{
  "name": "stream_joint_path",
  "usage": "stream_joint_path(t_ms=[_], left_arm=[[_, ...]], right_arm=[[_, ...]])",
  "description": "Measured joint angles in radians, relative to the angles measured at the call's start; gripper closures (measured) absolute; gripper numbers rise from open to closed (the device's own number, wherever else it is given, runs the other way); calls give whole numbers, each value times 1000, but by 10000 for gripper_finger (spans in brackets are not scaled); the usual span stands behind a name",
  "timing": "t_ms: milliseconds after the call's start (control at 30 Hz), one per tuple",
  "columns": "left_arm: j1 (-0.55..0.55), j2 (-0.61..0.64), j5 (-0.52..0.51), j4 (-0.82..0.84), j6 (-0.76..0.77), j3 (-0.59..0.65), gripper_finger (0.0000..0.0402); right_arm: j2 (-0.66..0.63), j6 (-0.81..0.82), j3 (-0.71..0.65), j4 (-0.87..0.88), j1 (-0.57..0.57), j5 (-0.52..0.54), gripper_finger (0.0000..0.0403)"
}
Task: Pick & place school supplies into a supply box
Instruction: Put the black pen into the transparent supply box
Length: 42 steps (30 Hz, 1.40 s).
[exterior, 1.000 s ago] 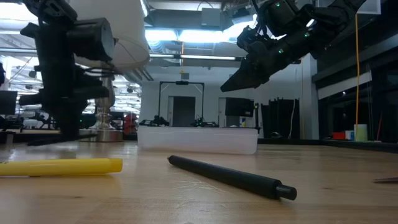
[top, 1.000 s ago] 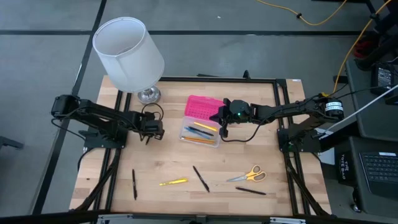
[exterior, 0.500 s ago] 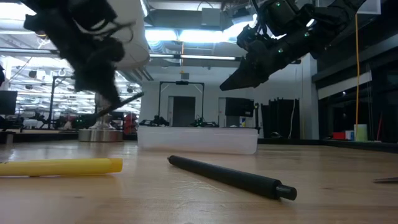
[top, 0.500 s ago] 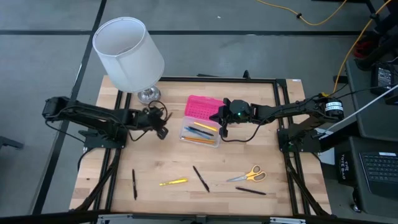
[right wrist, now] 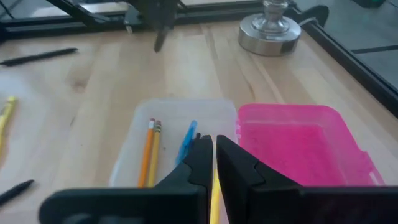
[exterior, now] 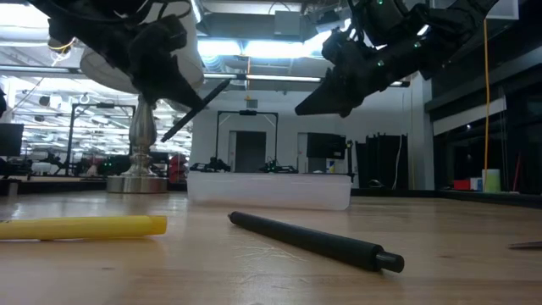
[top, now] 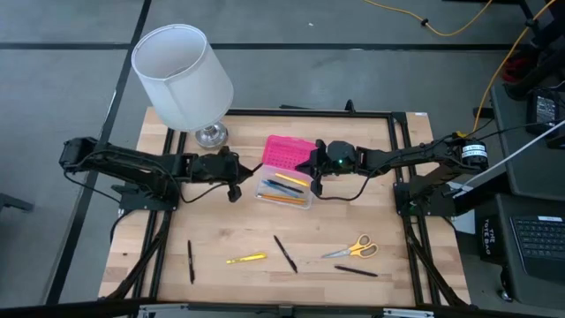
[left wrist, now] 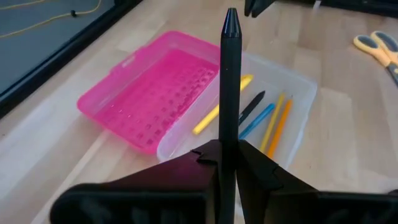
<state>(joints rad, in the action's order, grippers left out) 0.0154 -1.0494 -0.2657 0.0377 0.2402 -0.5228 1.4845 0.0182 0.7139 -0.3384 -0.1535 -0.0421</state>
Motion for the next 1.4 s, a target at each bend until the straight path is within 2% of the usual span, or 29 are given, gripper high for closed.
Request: stream_joint_path(t_ms=[100,267,467,700,933,1167,1400], left_arm=[[0,-19,7,-8,5,-10,381],[0,-113,62,2,-42,-97,381],[1,-280,95,151,-133,-265,380],[38,-425,186,254,-245,-427,380],[74,-517,309,286,-350,-509,380],[65,-624,311,322,-433,-568,380],[57,-711,312,321,-486,-602,380]], right_arm=[[0,4,0,-14,0,-12,375],[0,4,0,-18,7,-12,375],[-17,1,0,-32,18,-18,375],[-104,0,0,28,64,-57,375],[-173,-1,1,65,121,-15,381],[-172,-32,1,80,139,58,397],[-172,-30,1,87,139,60,375]])
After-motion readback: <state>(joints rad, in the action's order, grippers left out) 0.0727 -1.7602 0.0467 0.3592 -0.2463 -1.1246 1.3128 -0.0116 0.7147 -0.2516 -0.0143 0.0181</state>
